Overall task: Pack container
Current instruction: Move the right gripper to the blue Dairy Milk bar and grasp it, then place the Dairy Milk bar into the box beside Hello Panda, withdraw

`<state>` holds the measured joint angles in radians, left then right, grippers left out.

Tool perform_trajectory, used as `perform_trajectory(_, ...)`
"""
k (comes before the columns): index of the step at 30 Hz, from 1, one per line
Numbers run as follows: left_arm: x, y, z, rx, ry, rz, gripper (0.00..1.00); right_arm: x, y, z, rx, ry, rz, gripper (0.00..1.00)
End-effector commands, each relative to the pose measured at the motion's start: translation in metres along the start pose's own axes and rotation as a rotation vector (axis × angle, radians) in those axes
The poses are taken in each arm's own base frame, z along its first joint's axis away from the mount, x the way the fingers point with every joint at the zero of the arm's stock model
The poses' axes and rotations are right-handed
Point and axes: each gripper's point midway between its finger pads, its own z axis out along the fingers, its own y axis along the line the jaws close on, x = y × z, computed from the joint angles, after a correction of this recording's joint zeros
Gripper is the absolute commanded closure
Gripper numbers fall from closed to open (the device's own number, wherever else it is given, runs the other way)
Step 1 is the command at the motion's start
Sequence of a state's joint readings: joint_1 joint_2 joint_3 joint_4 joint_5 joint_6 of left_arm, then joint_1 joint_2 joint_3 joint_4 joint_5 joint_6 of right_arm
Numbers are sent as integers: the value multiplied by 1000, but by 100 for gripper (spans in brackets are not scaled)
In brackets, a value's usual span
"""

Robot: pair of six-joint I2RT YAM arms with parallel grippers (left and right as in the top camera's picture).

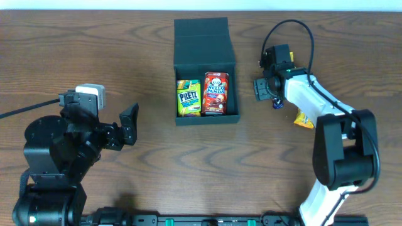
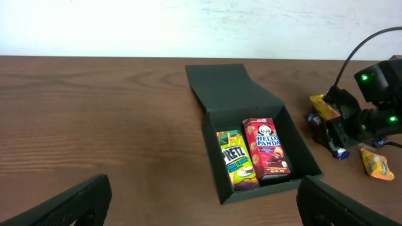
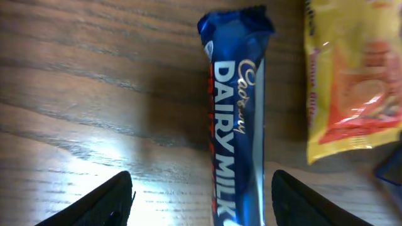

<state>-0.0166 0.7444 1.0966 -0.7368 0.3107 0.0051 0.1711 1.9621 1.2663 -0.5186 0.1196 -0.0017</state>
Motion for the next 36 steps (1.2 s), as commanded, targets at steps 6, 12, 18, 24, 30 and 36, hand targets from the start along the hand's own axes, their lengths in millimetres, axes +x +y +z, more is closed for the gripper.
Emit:
perform_trajectory(6, -5, 1, -3, -8, -12, 18, 5, 16, -9, 21, -12, 59, 15, 34)
perform_trajectory(12, -5, 1, -3, -8, -12, 18, 5, 15, -9, 21, -26, 55, 20, 53)
perform_trajectory(18, -5, 1, -3, -8, -12, 18, 5, 14, -4, 21, -52, 51, 21, 73)
perform_trajectory(24, -5, 1, -3, -8, -12, 18, 5, 13, 0, 20, -73, 51, 50, 83)
perform_trajectory(30, -5, 1, -3, -8, -12, 18, 5, -1, 10, -2, -145, 11, 115, 86)
perform_trajectory(36, -5, 1, -3, -8, -12, 18, 5, -34, 21, -59, -253, -106, 139, 89)
